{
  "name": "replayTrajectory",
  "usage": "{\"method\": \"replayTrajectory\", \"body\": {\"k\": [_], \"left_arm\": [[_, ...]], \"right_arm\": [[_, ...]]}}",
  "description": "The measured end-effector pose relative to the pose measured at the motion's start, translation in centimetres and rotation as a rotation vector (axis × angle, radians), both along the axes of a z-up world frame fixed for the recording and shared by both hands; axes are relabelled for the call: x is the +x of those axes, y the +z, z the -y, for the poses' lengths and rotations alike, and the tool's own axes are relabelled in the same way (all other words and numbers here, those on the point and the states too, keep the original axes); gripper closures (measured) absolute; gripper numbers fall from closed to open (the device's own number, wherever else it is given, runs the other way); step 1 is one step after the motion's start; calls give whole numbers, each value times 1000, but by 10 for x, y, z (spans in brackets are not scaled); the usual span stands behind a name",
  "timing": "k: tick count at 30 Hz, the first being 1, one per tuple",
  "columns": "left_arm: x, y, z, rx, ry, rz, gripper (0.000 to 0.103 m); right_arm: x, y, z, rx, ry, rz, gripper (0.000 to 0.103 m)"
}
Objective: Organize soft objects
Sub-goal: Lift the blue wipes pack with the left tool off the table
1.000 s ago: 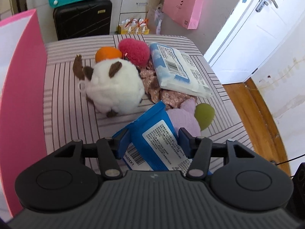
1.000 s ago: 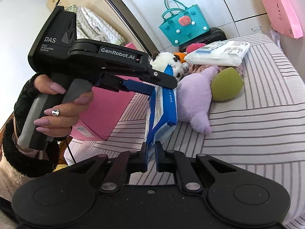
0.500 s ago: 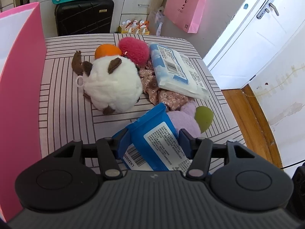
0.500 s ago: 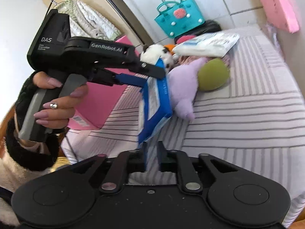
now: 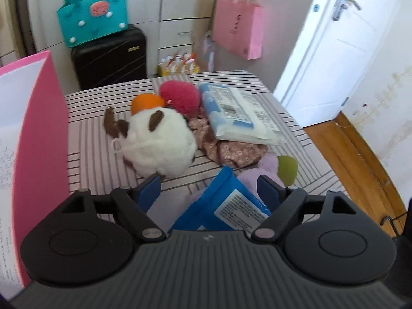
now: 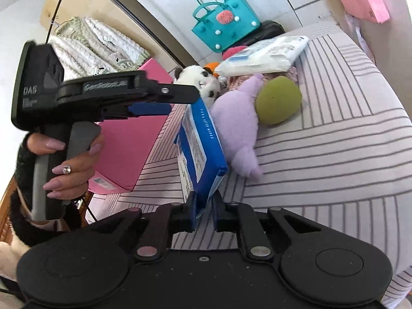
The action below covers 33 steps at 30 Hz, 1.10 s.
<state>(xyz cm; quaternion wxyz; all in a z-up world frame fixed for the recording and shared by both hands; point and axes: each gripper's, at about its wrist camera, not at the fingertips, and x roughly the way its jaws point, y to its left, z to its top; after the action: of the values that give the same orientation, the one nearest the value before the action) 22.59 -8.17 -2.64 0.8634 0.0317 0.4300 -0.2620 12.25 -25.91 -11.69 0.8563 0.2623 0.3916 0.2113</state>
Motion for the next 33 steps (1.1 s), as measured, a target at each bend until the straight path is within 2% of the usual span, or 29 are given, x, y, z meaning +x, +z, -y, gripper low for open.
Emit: {"method": "replayTrajectory", "body": {"k": [3, 7, 12, 14, 16, 18, 19, 22, 28, 33], "left_arm": [[1, -2, -1, -31, -47, -2, 21], [-1, -15, 2, -49, -123, -47, 22], [-8, -15, 1, -45, -106, -60, 27], [-10, -15, -4, -41, -65, -86, 41], [-13, -16, -9, -46, -62, -84, 46], [-16, -18, -11, -52, -69, -68, 55], [-17, -19, -11, -54, -70, -58, 66], [-20, -20, -14, -65, -96, -61, 75], [-27, -16, -30, -108, -89, -69, 79], [-44, -4, -35, -58, -77, -11, 79]], "right_arm": [[-1, 1, 5, -17, -19, 2, 89], [0, 6, 9, -56, -45, 9, 89], [-2, 9, 5, -100, -63, 25, 89], [-1, 12, 3, -123, -71, 35, 89], [-1, 13, 1, -137, -70, 40, 89], [-1, 14, 1, -146, -77, 42, 89], [0, 14, 1, -152, -84, 41, 89], [1, 19, -3, -199, -95, 47, 88], [1, 29, -20, -260, -76, 44, 88], [-2, 41, -28, -281, -43, 48, 88]]}}
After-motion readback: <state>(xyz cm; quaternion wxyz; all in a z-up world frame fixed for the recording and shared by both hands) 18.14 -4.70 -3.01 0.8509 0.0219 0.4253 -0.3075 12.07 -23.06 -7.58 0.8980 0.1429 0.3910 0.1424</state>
